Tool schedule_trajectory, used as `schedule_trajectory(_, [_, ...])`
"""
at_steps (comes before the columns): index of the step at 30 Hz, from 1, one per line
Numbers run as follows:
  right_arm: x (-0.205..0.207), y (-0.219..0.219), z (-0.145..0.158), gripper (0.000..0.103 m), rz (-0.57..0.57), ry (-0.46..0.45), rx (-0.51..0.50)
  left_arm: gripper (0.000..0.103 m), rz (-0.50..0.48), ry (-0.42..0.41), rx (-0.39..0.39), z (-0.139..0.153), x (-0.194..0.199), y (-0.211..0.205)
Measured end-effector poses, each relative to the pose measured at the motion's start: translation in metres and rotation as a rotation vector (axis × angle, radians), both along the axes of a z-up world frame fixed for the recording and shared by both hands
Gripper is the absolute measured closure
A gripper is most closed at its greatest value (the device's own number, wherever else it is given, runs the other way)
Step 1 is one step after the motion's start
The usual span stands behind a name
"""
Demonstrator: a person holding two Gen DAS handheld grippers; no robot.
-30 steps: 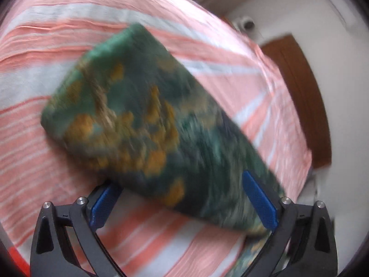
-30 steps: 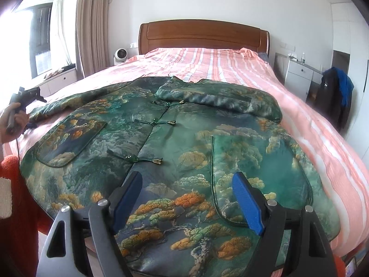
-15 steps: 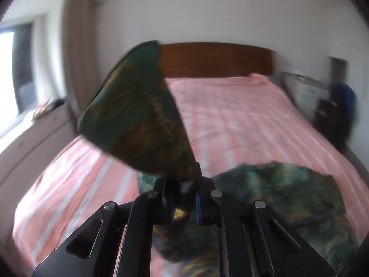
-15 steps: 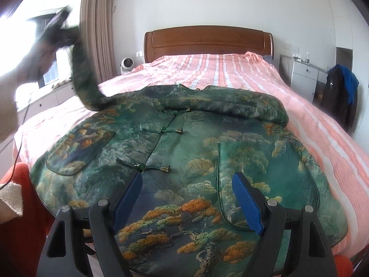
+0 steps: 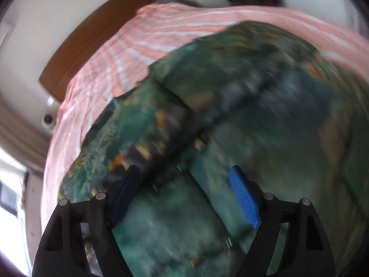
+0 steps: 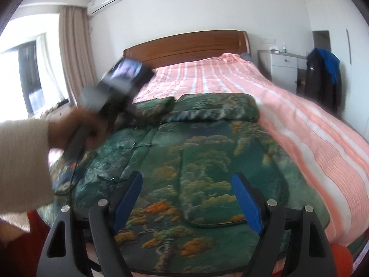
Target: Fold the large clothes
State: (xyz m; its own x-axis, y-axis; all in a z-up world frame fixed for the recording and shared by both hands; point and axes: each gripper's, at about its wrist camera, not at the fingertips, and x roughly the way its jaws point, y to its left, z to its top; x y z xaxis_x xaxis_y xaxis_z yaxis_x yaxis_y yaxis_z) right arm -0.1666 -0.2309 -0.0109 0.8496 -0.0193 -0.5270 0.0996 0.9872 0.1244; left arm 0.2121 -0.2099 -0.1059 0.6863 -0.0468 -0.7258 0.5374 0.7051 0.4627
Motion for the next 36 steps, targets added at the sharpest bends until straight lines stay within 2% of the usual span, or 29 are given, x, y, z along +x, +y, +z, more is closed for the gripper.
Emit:
schedule_trajectory(3, [0.000, -0.009, 0.001, 0.024, -0.021, -0.010, 0.024, 0.012, -0.055, 0.012, -0.023, 0.016, -0.028, 0.019])
schedule_trajectory(6, [0.002, -0.011, 0.001, 0.024, -0.024, -0.016, 0.035, 0.006, 0.003, 0.024, -0.116, 0.046, -0.024, 0.057])
schedule_trajectory(9, [0.005, -0.009, -0.001, 0.024, -0.013, -0.006, 0.040, 0.002, 0.169, 0.021, -0.231, 0.067, 0.015, 0.105])
schedule_trajectory(11, [0.007, -0.006, -0.003, 0.024, -0.006, 0.003, 0.032, 0.002, 0.343, 0.024, -0.288, 0.065, 0.049, 0.136])
schedule_trajectory(13, [0.007, -0.002, -0.004, 0.024, 0.002, 0.008, 0.019, 0.002, 0.496, 0.051, -0.329, 0.051, 0.077, 0.167])
schedule_trajectory(16, [0.009, 0.001, -0.008, 0.024, 0.009, 0.024, 0.005, 0.005, 0.699, 0.140, -0.277, 0.007, 0.113, 0.203])
schedule_trajectory(17, [0.011, 0.003, -0.010, 0.024, 0.011, 0.037, 0.001, 0.011, 0.723, 0.144, -0.291, 0.003, 0.113, 0.209])
schedule_trajectory(20, [0.012, 0.004, -0.012, 0.024, 0.002, 0.057, -0.016, 0.011, 0.718, 0.138, -0.438, 0.014, 0.086, 0.220])
schedule_trajectory(22, [0.011, 0.004, -0.011, 0.023, -0.010, 0.059, -0.032, 0.008, 0.671, 0.119, -0.483, 0.028, 0.058, 0.221])
schedule_trajectory(24, [0.012, 0.003, -0.012, 0.019, -0.031, 0.068, -0.042, 0.003, 0.628, 0.077, -0.477, 0.041, 0.026, 0.224])
schedule_trajectory(28, [0.016, 0.000, -0.014, 0.012, -0.076, 0.110, -0.048, 0.002, 0.547, 0.033, -0.432, 0.052, -0.027, 0.228])
schedule_trajectory(32, [0.017, 0.001, -0.015, 0.009, -0.120, 0.138, -0.068, 0.002, 0.508, 0.025, -0.371, 0.037, -0.067, 0.221])
schedule_trajectory(36, [0.018, 0.009, -0.014, 0.009, -0.149, 0.155, -0.124, 0.002, 0.509, 0.064, -0.364, 0.015, -0.097, 0.217])
